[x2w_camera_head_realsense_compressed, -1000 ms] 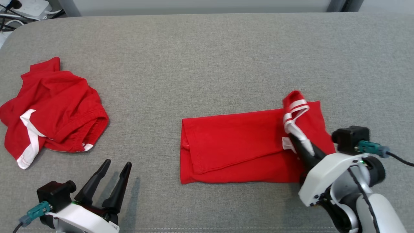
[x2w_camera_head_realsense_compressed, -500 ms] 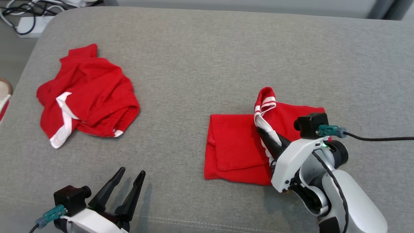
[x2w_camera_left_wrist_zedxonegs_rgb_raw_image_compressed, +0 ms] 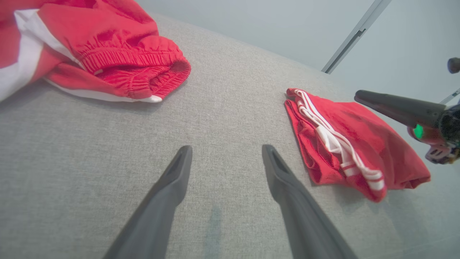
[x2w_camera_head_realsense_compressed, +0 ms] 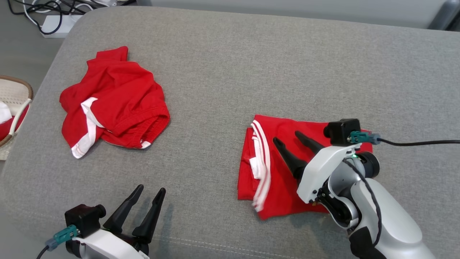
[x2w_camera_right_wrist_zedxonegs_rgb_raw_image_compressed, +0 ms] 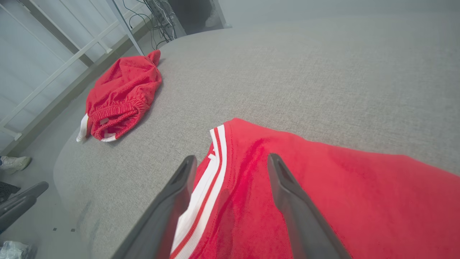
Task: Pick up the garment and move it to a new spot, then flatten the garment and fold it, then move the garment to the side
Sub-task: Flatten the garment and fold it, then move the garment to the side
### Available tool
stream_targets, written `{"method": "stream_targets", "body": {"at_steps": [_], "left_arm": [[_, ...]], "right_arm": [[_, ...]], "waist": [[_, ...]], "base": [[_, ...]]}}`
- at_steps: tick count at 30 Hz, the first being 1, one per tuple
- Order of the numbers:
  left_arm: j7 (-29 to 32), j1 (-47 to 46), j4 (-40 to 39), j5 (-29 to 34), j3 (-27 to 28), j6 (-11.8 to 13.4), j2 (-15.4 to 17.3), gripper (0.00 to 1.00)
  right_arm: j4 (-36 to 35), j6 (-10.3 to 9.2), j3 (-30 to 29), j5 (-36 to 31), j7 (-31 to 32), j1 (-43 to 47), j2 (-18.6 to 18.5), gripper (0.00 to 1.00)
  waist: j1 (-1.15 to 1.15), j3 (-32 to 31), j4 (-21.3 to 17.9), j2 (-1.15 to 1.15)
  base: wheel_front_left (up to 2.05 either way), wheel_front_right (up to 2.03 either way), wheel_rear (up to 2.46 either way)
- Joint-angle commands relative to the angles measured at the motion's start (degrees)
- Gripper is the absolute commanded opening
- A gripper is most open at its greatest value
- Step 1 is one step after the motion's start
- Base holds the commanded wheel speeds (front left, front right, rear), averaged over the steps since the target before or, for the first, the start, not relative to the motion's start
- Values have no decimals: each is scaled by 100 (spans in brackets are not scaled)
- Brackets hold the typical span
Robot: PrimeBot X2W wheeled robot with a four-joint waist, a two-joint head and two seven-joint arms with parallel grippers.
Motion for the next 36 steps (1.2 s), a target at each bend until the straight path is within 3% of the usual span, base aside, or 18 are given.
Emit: {"method": "stream_targets", "body": {"at_steps": [1, 5, 12, 16, 24, 36], "left_arm": [[-35, -223, -62, -38, 237, 2, 176, 100], [-35, -184, -50, 9, 305, 2, 152, 100], [-35, -156, -176, 158, 446, 2, 75, 100], [-35, -124, -271, 213, 519, 2, 93, 100], [-35, -136, -422, 186, 521, 2, 241, 100], [-35, -188, -421, 125, 483, 2, 265, 100]], "right_arm": [[-184, 2, 49, 136, -179, -188, 79, 100], [-340, 2, -108, 378, -614, -244, 79, 100], [-321, 2, -1447, -155, -981, 399, 79, 100], [-393, 2, -1862, -281, -1026, 948, 79, 100], [-234, 2, -1673, -26, -1366, 1232, 79, 100], [753, 2, -1679, -219, -1623, 876, 79, 100]], "waist": [[0, -13, -45, 0], [0, -73, -190, 0], [0, -140, -416, 0], [0, -100, -481, 0], [0, 45, -440, 0], [0, 53, -232, 0]], "base": [[0, 0, 0], [0, 0, 0], [0, 0, 0], [0, 0, 0], [0, 0, 0], [0, 0, 0]]}}
